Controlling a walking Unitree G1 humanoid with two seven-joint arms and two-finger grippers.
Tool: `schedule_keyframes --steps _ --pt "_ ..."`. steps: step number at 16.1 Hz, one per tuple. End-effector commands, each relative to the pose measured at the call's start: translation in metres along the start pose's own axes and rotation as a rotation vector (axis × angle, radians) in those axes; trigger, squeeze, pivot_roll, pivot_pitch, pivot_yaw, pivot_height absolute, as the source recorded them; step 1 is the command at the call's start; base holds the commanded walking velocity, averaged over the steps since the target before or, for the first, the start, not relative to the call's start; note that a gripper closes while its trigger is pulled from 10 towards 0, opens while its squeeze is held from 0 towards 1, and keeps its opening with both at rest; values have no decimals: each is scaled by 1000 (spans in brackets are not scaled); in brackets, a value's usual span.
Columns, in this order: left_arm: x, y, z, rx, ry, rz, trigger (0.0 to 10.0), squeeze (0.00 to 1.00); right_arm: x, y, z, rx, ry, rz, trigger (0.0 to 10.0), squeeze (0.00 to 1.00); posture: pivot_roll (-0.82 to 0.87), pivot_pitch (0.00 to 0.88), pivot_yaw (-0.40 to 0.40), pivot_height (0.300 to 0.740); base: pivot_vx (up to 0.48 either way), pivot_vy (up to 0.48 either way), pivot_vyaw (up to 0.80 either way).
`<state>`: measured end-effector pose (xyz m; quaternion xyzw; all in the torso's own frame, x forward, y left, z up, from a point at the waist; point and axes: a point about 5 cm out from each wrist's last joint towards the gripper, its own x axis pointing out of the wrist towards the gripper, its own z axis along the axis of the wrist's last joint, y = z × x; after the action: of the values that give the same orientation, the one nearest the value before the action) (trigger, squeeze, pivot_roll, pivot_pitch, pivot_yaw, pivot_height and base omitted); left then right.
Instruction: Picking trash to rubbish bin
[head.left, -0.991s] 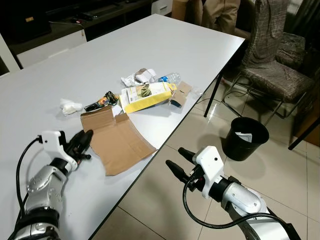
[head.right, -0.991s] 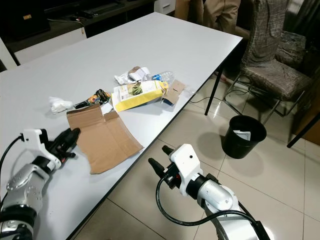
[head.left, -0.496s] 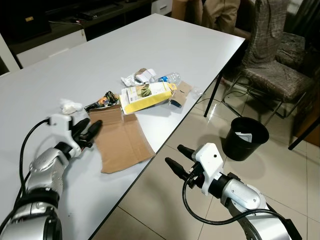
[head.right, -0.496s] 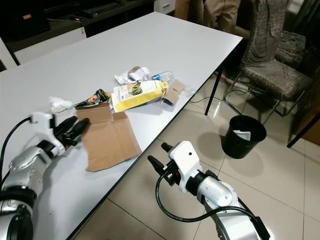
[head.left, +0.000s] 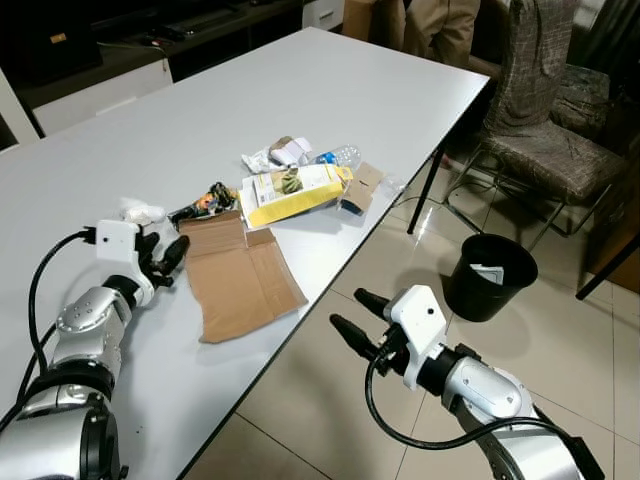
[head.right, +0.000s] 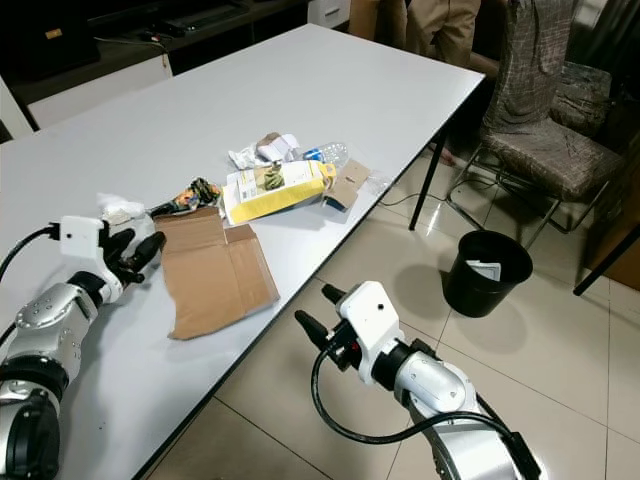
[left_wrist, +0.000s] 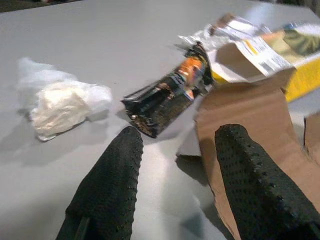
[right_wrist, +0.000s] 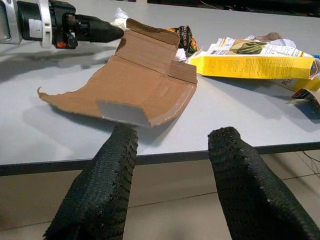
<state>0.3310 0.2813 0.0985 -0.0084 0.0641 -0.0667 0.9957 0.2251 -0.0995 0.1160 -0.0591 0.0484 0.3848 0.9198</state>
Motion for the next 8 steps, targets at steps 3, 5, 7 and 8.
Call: schedule_keyframes --steps 3,5,7,8 --pt "4 0 5 -99 -27 7 10000 0 -1 -4 1 -6 -1 -5 10000 0 -137 15 -12 740 0 0 0" --pt "10 -10 8 -144 -36 -63 10000 0 -2 -4 0 -7 2 -1 10000 0 -141 17 -15 740 0 0 0" --pt "13 -15 7 -148 -27 -82 10000 0 -2 -4 0 -9 3 1 10000 0 -146 19 -16 740 0 0 0" --pt "15 -19 8 -149 -24 -95 10000 0 -2 -4 1 -10 3 1 10000 0 -149 23 -16 740 0 0 0"
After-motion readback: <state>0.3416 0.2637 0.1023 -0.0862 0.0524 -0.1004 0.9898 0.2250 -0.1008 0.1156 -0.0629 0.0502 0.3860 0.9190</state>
